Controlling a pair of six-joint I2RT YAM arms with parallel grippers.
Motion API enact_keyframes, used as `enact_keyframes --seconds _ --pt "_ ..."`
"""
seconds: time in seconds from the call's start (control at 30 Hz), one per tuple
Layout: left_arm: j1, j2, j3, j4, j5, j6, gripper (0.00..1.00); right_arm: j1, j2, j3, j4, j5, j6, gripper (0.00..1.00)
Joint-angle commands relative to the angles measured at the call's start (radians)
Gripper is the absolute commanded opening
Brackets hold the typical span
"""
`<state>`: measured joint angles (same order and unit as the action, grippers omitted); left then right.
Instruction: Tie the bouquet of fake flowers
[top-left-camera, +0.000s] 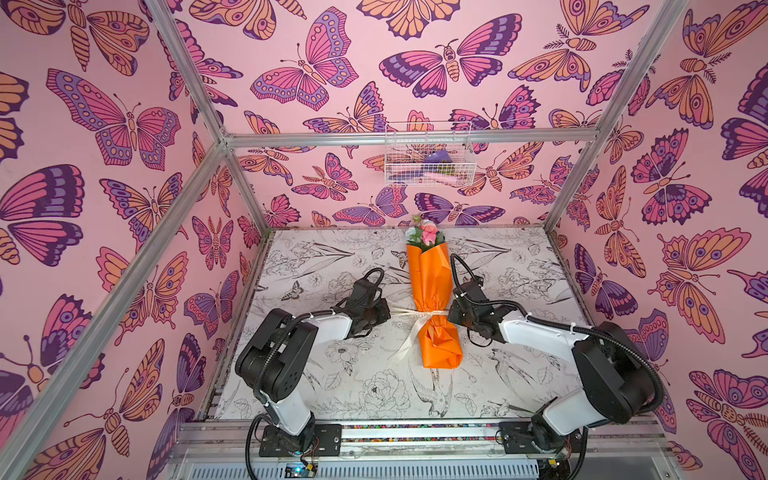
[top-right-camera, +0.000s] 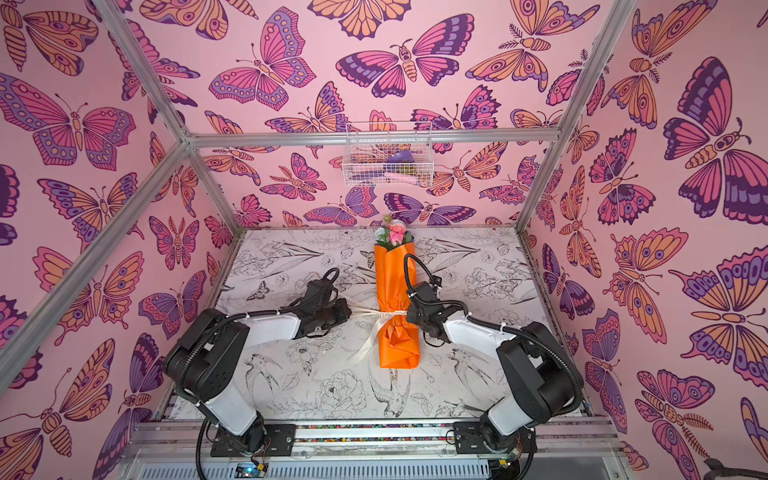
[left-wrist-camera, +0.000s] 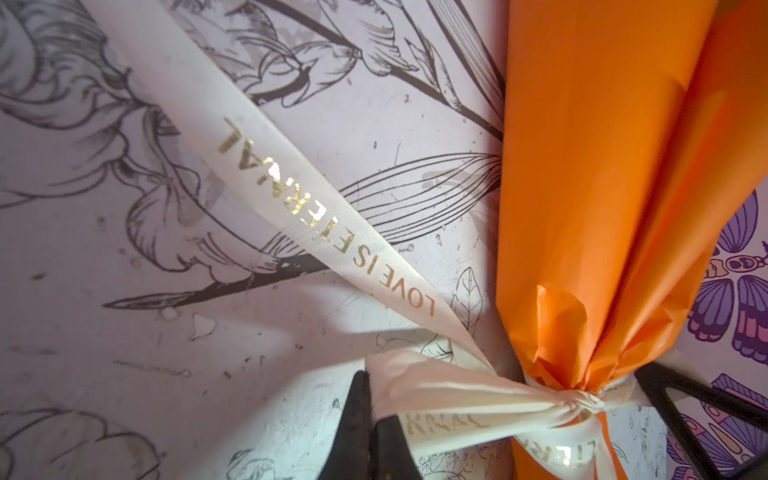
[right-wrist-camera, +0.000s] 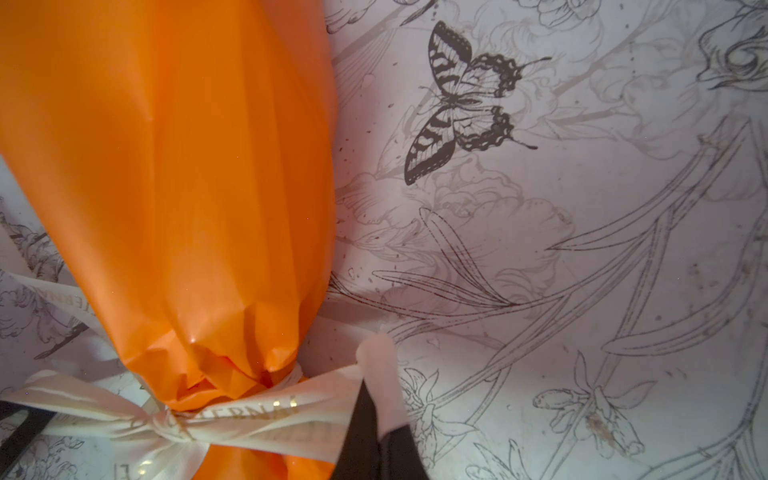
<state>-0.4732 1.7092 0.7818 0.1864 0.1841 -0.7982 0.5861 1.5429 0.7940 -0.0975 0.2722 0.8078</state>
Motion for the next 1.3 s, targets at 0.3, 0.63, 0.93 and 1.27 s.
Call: enact_keyframes --seconds 0.3,0.63,0.93,1.27 --pt "0.082 -0.018 -0.052 0.007 -0.106 -0.036 0.00 -0.017 0.098 0.050 -0.155 0.211 0.043 0.00" --pt "0.118 -0.037 -0.084 0.026 -0.108 -0.039 0.00 -0.039 0.139 0.037 -0.151 0.167 0.079 0.00" --pt "0.147 -0.059 -0.123 0.042 -0.107 -0.053 0.00 -0.064 0.142 0.020 -0.143 0.132 0.093 0.00" --pt "0.142 -0.066 -0.095 0.053 -0.044 -0.013 0.00 -0.062 0.110 0.005 0.001 -0.010 -0.019 0.00"
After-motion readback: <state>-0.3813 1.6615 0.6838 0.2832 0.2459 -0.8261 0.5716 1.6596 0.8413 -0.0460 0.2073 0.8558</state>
